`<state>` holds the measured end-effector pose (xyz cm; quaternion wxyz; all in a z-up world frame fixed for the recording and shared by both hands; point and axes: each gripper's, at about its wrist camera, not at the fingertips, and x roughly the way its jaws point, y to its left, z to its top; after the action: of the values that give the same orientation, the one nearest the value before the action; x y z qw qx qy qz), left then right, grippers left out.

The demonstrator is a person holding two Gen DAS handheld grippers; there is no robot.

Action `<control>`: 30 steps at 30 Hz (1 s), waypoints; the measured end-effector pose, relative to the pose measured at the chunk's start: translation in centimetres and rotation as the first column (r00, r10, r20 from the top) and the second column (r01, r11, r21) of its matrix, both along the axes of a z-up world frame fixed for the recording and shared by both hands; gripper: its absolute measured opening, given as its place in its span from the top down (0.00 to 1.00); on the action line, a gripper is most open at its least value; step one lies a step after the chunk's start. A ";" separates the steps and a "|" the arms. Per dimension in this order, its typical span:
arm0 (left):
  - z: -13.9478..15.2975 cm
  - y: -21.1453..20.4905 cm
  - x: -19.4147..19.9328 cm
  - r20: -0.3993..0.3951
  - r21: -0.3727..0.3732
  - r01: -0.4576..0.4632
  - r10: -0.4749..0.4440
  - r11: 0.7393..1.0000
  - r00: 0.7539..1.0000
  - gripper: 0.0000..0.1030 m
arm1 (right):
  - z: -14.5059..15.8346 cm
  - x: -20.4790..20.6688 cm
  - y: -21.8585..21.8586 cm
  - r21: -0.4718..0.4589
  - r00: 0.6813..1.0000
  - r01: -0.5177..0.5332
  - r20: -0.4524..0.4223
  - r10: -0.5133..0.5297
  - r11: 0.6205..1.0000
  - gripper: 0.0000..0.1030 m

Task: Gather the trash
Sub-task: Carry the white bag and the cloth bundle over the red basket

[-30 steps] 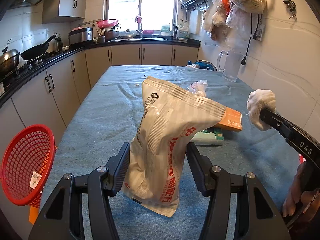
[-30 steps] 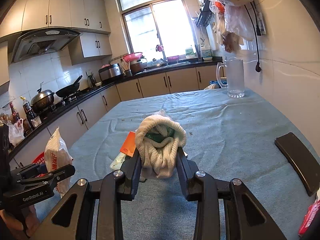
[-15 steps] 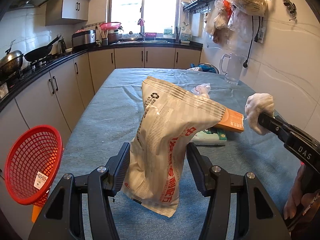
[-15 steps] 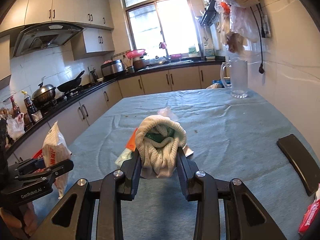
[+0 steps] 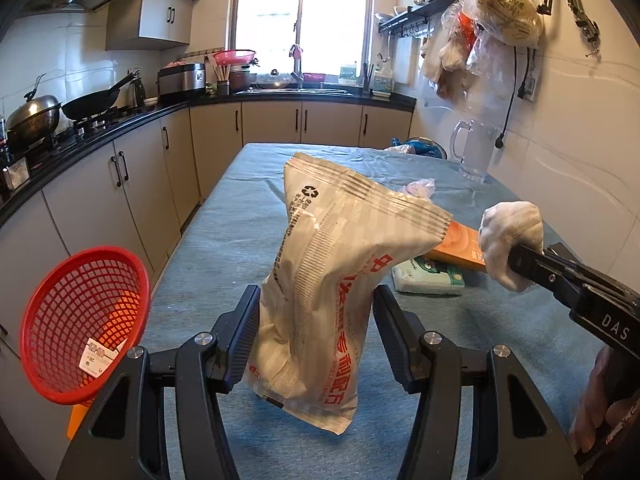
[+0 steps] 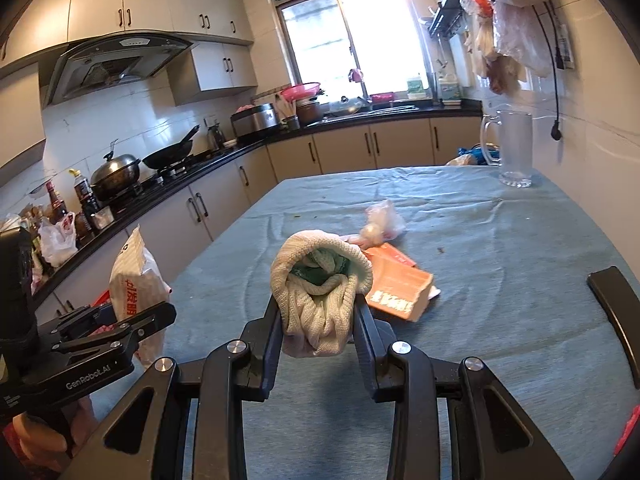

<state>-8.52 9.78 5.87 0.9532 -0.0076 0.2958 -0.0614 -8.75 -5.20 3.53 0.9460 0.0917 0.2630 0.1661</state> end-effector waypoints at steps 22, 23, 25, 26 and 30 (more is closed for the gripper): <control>2.0 9.6 -2.2 0.061 -0.075 -0.167 0.172 0.983 0.983 0.46 | 1.9 1.8 7.5 0.033 0.974 -0.214 -0.074 0.216 0.976 0.65; 2.1 10.2 -2.2 0.064 -0.079 -0.178 0.183 0.981 0.981 0.46 | 2.0 1.9 8.1 0.037 0.970 -0.229 -0.077 0.231 0.973 0.65; 2.3 12.1 -2.5 0.069 -0.086 -0.213 0.219 0.973 0.973 0.46 | 2.4 2.3 9.4 0.043 0.961 -0.260 -0.083 0.263 0.965 0.65; 2.4 13.4 -2.7 0.070 -0.089 -0.237 0.243 0.967 0.967 0.46 | 2.6 2.5 10.1 0.045 0.956 -0.278 -0.086 0.281 0.960 0.65; 2.5 16.9 -3.2 0.070 -0.103 -0.303 0.310 0.948 0.948 0.46 | 3.3 3.2 13.4 0.040 0.935 -0.339 -0.094 0.341 0.940 0.65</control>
<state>-11.67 26.71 8.40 0.9615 -0.0940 0.2472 0.0740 -5.55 8.17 6.84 0.8876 0.0637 0.3198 0.3254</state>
